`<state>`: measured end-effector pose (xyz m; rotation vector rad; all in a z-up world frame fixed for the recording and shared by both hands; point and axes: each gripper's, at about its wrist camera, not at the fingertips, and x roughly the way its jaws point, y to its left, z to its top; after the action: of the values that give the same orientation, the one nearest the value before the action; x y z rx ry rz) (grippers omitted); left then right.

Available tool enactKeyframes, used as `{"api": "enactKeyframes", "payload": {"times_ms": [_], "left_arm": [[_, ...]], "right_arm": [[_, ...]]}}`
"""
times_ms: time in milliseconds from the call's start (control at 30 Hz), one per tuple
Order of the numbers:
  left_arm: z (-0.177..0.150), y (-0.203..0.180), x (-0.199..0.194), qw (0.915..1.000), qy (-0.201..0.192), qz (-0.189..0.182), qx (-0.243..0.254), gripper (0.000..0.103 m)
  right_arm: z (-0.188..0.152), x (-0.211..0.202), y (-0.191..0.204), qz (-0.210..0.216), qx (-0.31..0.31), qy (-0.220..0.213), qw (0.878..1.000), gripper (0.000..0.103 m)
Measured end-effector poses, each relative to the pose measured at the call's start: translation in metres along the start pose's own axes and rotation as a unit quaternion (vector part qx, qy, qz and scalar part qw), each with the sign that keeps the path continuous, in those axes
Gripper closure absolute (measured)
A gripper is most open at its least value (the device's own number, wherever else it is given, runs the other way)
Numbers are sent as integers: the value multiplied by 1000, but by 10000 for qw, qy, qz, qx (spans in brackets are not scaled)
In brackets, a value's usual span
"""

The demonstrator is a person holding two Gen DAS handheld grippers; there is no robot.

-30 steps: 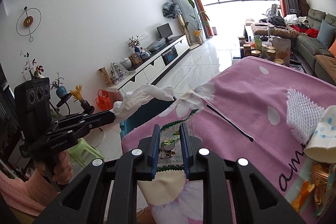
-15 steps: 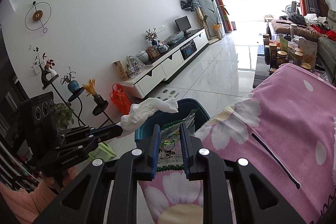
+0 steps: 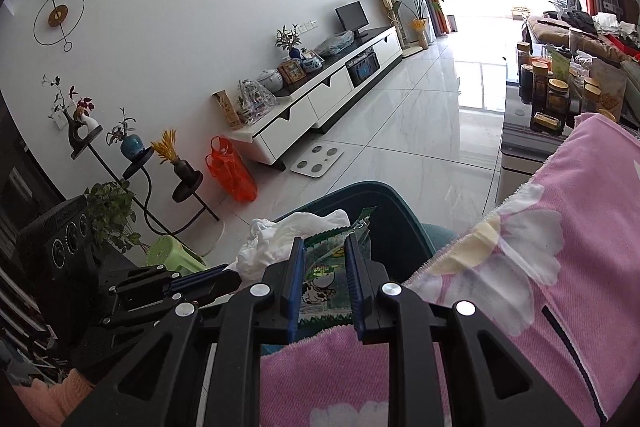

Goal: Collect trash
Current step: 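Carry tissue and green packet to the teal bin and release both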

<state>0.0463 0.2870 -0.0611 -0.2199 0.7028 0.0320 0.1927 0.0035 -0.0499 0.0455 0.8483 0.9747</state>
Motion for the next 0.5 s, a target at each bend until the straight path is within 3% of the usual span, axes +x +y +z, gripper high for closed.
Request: {"api": "enactKeyframes", "payload": {"times_ms": [367, 500], "left_arm": [[3, 9, 43, 9991, 327, 90, -271, 97], [4, 11, 60, 9984, 414, 152, -348, 91]], "right_arm": [[2, 41, -1, -241, 70, 438, 9987, 78], [3, 48, -1, -315, 124, 506, 9981, 75]]}}
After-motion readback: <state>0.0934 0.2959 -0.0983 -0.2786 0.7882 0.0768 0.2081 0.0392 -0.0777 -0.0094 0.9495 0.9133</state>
